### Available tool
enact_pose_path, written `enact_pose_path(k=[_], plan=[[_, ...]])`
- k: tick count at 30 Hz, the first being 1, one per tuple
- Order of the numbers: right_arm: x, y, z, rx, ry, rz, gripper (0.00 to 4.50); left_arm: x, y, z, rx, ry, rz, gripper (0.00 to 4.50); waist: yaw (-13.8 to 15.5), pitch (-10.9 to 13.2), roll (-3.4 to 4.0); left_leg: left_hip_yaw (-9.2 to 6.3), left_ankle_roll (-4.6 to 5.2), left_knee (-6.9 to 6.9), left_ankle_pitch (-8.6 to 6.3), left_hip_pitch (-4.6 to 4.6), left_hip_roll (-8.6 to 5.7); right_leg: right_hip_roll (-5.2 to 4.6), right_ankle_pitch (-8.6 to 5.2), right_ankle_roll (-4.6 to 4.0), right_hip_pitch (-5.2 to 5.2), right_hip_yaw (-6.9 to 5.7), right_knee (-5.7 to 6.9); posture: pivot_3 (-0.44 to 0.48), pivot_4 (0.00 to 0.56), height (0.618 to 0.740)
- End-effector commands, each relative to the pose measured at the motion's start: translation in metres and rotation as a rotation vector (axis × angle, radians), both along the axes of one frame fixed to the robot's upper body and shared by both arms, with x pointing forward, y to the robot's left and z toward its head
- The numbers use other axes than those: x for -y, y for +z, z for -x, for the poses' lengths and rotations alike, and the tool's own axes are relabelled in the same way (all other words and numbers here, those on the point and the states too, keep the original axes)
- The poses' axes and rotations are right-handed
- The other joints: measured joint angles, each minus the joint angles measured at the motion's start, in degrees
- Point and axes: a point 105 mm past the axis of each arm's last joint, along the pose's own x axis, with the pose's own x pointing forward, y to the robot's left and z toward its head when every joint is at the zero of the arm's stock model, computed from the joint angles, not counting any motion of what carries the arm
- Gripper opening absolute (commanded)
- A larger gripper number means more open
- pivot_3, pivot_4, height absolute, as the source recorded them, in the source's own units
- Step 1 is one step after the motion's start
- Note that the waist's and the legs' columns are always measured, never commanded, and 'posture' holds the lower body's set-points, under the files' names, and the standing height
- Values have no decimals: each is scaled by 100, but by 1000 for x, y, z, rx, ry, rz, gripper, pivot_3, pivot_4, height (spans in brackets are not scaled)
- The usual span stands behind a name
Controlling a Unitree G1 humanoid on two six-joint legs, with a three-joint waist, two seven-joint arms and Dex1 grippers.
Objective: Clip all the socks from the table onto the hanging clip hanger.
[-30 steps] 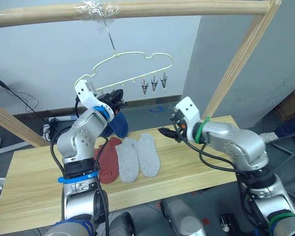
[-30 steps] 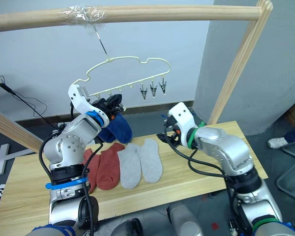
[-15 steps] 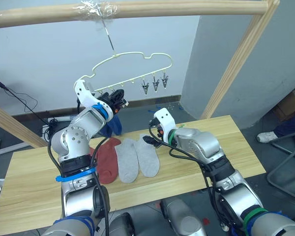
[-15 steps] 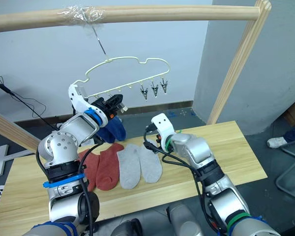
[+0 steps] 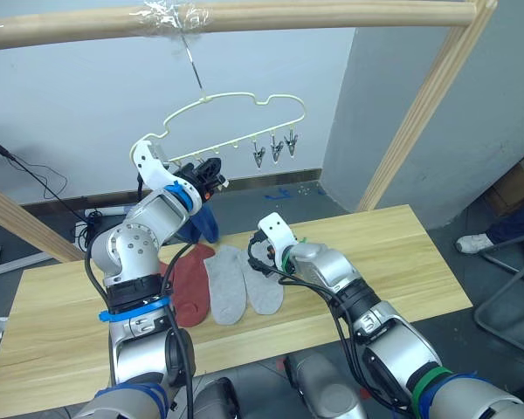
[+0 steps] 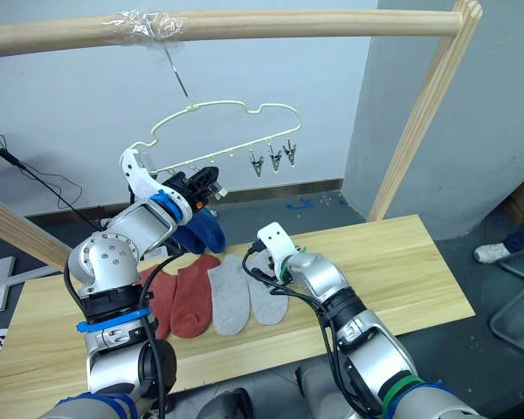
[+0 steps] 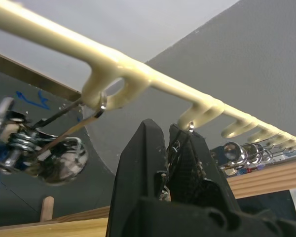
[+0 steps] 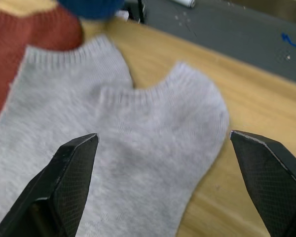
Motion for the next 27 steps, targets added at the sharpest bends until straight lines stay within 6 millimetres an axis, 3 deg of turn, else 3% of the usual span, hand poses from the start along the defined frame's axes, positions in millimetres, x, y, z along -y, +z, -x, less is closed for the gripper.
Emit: enact_pose_path(k=[1, 16, 27], plan=[[-16, 10, -4, 55, 26, -17, 4437, 0, 14, 3, 53, 4, -13, 174, 0, 0, 0, 0, 0, 0, 0, 0, 0, 0, 0, 0, 0, 0, 1, -363, 208, 740], [-19, 11, -20, 119, 14, 21, 4437, 0, 13, 5, 52, 18, -21, 174, 13, 0, 0, -4, -1, -2, 0, 0, -2, -4, 0, 0, 1, -1, 3, -339, 214, 740], [-18, -14, -13, 33, -25, 22, 4437, 1, 12, 6, 50, 22, -19, 174, 34, 0, 0, -5, -1, 0, 0, 3, -3, -4, 0, 0, 4, -1, 5, -320, 217, 740]])
